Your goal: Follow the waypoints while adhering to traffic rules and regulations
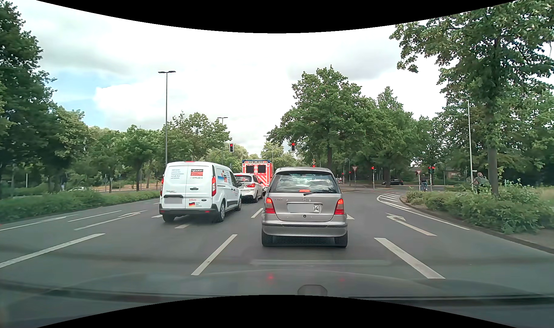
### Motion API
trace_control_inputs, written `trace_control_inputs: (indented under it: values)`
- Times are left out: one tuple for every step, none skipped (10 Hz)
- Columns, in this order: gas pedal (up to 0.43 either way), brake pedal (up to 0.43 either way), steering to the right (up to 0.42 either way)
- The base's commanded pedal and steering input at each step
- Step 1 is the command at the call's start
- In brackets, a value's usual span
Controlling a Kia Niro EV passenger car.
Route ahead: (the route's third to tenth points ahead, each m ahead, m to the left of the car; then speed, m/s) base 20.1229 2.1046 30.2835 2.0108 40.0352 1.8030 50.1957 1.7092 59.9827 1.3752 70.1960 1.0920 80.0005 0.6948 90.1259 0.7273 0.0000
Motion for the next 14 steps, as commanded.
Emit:
trace_control_inputs:
  values:
    - [0.0,0.195,-0.007]
    - [0.0,0.195,-0.007]
    - [0.0,0.195,-0.007]
    - [0.0,0.195,-0.007]
    - [0.0,0.195,-0.007]
    - [0.0,0.195,-0.007]
    - [0.0,0.195,-0.007]
    - [0.0,0.195,-0.007]
    - [0.0,0.195,-0.007]
    - [0.0,0.195,-0.007]
    - [0.0,0.195,-0.007]
    - [0.0,0.195,-0.007]
    - [0.0,0.195,-0.007]
    - [0.0,0.195,-0.007]
